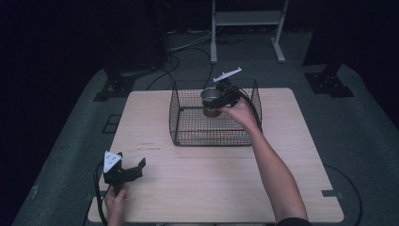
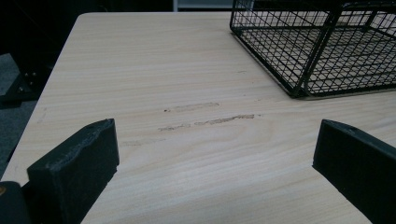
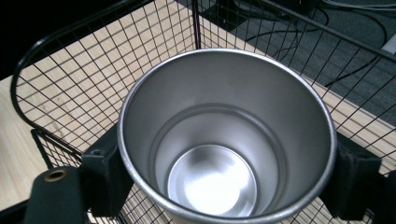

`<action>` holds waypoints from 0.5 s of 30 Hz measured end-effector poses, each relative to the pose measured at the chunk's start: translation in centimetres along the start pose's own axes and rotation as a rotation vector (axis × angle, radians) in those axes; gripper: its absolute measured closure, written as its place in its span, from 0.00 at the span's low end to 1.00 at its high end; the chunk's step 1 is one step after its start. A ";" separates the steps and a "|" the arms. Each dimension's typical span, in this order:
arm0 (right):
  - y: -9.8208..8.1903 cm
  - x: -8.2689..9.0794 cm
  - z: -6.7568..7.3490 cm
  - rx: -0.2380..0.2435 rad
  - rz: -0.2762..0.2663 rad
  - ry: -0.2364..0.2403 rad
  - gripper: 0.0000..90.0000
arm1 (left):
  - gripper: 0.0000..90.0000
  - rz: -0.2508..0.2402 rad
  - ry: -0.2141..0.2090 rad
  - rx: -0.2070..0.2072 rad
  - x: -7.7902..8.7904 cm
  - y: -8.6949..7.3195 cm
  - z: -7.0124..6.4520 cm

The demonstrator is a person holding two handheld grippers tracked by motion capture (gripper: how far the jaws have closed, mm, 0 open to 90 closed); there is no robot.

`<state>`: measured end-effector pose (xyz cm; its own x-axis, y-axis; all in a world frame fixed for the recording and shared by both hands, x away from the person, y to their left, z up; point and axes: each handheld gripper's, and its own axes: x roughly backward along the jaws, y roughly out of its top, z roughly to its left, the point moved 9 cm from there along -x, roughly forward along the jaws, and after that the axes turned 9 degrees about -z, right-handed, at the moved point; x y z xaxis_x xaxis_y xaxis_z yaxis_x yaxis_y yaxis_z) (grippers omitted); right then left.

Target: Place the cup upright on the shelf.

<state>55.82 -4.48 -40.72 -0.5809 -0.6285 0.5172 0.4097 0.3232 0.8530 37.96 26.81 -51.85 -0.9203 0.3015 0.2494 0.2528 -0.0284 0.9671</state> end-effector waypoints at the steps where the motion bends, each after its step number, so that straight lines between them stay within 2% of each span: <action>1: -0.2 -0.2 -0.1 0.001 0.004 -0.001 0.20 | 0.00 0.000 0.000 -0.001 0.0 0.0 0.0; 9: -1.4 -1.5 -0.4 -0.016 0.033 0.000 0.20 | 0.00 -0.003 0.000 0.005 0.0 0.0 0.0; 15: -2.0 -2.0 -0.9 -0.017 0.062 -0.017 0.20 | 0.00 -0.005 0.000 0.007 0.0 0.0 0.0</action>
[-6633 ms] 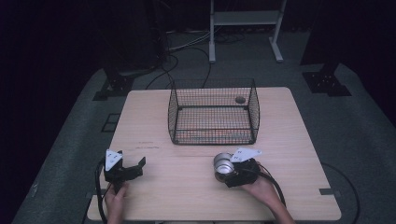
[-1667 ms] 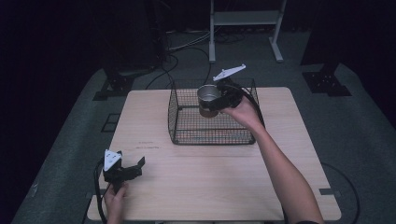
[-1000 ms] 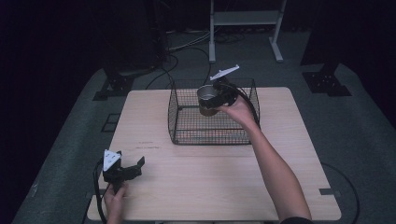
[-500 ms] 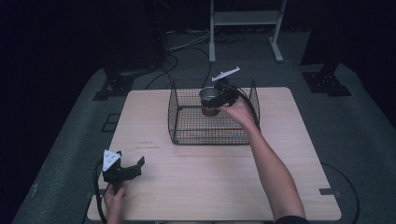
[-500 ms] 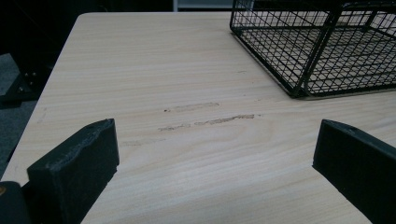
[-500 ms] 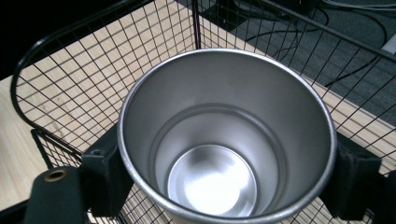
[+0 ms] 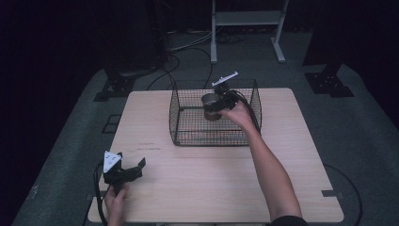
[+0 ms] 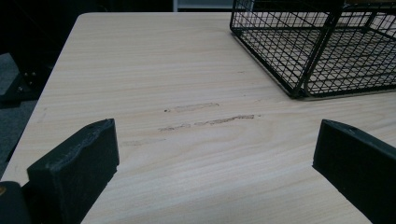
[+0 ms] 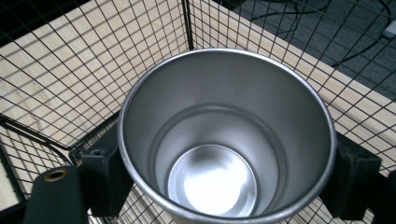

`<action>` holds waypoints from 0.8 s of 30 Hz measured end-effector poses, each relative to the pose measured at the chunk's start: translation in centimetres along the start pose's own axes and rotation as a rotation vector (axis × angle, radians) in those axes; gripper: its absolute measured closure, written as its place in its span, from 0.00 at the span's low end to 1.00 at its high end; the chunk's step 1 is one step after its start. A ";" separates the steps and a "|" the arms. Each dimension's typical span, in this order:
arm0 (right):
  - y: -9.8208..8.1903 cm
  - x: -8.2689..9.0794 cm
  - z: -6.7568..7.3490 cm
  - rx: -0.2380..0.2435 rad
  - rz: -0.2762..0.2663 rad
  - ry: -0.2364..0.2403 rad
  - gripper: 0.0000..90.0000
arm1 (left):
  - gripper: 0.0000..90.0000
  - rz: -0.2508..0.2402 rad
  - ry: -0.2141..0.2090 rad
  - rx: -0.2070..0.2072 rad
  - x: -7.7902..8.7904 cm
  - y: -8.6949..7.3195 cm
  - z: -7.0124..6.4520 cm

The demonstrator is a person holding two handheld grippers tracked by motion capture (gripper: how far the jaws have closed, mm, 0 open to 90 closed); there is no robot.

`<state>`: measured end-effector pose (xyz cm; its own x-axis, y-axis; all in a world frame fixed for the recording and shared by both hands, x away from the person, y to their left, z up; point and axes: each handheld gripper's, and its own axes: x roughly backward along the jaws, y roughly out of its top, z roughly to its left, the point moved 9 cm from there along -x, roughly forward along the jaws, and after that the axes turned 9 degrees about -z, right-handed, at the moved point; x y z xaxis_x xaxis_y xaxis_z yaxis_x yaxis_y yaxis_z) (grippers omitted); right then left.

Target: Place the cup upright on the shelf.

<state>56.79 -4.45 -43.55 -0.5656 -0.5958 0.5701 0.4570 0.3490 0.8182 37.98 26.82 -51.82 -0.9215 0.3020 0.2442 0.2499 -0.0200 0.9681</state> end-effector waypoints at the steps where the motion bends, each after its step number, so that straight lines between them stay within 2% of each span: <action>1: -0.1 -0.1 -0.1 -0.003 0.001 -0.001 0.20 | 0.00 -0.001 0.000 0.001 0.0 0.0 0.0; 10: -0.8 -0.9 -0.4 0.011 0.033 -0.001 0.20 | 0.00 -0.001 -0.001 -0.001 0.0 0.0 0.0; 21: -1.6 -2.0 -0.7 -0.012 0.060 0.010 0.20 | 0.00 -0.003 0.000 0.000 0.0 0.0 0.0; 24: -1.8 -2.5 -0.7 -0.005 0.069 0.007 0.20 | 0.00 -0.004 0.001 0.002 0.0 0.0 0.0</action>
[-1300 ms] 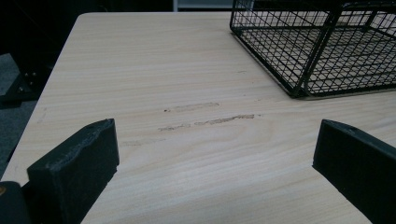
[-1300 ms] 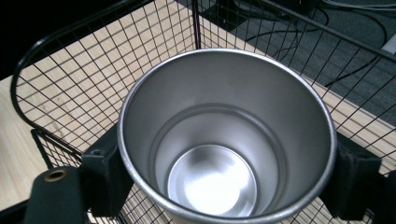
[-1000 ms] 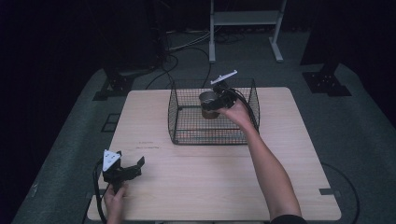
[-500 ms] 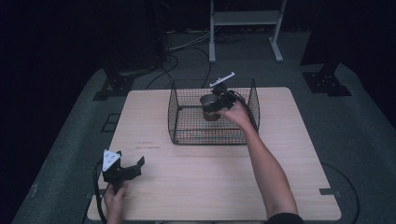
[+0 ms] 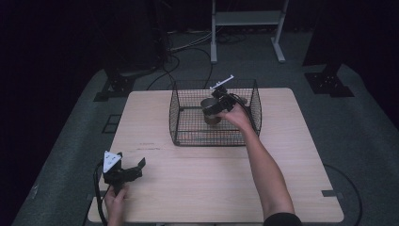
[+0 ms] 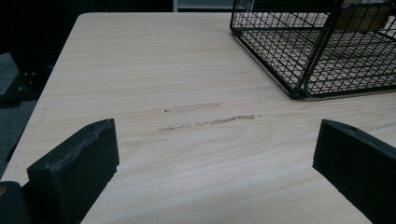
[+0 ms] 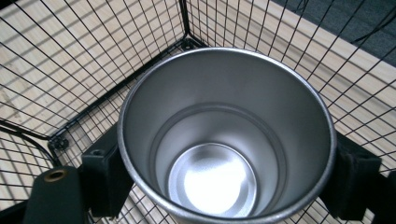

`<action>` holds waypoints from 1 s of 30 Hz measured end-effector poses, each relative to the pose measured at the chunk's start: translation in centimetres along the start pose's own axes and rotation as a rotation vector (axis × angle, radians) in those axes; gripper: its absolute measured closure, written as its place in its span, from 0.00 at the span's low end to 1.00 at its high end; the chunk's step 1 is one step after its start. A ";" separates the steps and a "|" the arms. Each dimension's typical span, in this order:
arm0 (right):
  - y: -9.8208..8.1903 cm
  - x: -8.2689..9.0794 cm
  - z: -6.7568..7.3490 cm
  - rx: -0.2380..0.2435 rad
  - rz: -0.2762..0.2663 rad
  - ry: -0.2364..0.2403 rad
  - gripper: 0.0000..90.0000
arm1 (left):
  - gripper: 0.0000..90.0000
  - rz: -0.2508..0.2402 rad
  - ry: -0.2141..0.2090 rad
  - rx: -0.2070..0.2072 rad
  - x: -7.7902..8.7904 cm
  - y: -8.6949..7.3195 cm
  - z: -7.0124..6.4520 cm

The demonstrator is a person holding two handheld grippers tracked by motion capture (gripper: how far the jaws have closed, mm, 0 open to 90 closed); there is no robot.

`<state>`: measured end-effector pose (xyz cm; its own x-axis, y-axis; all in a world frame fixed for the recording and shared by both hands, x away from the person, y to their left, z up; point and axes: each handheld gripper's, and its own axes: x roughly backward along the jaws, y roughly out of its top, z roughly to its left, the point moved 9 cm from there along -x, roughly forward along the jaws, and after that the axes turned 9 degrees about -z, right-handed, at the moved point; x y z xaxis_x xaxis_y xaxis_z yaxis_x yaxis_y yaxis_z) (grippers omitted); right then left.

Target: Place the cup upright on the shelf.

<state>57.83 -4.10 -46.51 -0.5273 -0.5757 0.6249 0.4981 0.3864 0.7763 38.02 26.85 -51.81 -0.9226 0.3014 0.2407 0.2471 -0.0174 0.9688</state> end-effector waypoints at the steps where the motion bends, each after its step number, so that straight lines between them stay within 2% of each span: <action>1: -0.1 -0.2 0.0 0.006 0.006 0.000 0.20 | 0.00 0.000 0.000 0.000 0.0 0.0 0.0; 12: -0.9 -1.2 -0.6 0.001 0.045 -0.015 0.20 | 0.00 -0.001 -0.005 0.005 0.0 0.0 0.1; 19: -1.2 -1.7 -0.2 0.048 0.074 -0.026 0.19 | 0.00 0.000 -0.004 0.006 0.1 0.0 0.1; 23: -1.5 -1.9 -0.1 0.042 0.087 -0.023 0.19 | 0.00 -0.001 -0.005 0.007 0.1 0.0 0.1; 25: -1.6 -2.0 0.0 0.054 0.096 -0.026 0.19 | 0.00 -0.001 -0.005 0.008 0.1 0.0 0.1; 30: -1.5 -2.1 0.1 0.054 0.093 -0.029 0.19 | 0.00 -0.002 -0.005 0.010 0.1 0.0 0.1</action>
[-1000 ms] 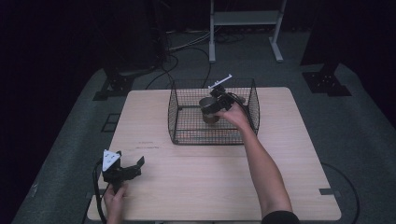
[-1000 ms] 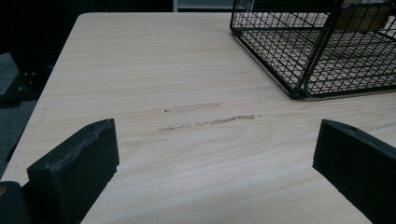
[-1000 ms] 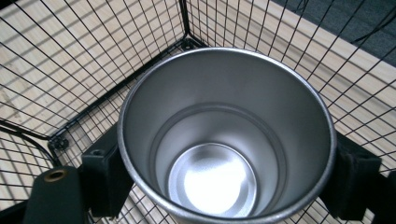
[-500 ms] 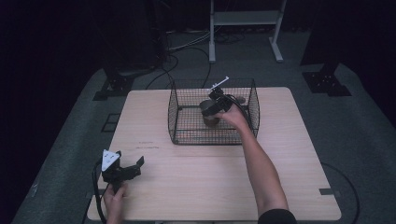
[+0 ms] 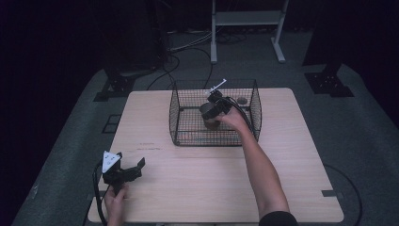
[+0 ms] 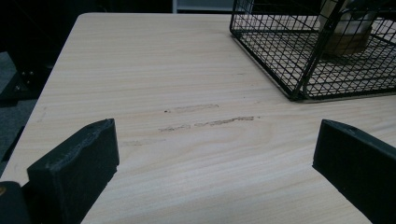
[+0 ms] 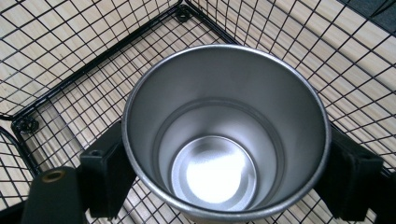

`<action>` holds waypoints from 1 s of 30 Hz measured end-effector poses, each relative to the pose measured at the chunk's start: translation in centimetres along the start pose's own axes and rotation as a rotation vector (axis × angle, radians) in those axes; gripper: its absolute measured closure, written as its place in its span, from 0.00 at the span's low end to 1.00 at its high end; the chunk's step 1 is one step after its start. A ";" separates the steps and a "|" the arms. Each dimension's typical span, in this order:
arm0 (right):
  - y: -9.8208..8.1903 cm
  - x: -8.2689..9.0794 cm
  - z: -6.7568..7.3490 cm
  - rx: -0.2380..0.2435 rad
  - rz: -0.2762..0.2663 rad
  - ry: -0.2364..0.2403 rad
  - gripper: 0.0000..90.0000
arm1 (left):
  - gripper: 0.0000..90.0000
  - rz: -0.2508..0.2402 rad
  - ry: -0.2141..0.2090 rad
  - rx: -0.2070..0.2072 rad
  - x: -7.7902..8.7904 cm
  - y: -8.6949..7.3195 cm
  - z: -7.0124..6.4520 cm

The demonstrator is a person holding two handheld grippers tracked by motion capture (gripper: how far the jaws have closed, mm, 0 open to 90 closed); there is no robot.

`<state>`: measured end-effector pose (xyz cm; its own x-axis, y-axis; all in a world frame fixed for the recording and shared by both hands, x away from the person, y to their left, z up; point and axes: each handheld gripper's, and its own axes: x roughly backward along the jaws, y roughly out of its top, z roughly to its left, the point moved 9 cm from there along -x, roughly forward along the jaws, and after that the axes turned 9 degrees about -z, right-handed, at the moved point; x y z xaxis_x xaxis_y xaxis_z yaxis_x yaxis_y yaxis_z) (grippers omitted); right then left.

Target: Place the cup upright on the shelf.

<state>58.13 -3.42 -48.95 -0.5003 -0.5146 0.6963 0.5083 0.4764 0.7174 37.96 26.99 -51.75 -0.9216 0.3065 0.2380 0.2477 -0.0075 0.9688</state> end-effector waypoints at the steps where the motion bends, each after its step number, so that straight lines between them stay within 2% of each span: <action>1: 0.0 0.0 0.0 0.001 0.000 0.000 0.19 | 0.00 0.000 0.000 0.001 0.0 0.0 0.0; 21: 0.1 0.7 0.4 0.001 0.004 0.023 0.15 | 0.00 -0.002 -0.001 0.006 0.0 0.0 0.0; 30: -0.4 0.6 0.0 -0.008 0.019 0.017 0.15 | 0.00 -0.004 0.001 0.009 0.0 0.0 0.1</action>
<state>57.60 -3.90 -48.79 -0.4790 -0.5174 0.7091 0.5232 0.4804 0.7039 37.97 27.06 -51.74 -0.9227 0.3060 0.2346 0.2472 0.0025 0.9690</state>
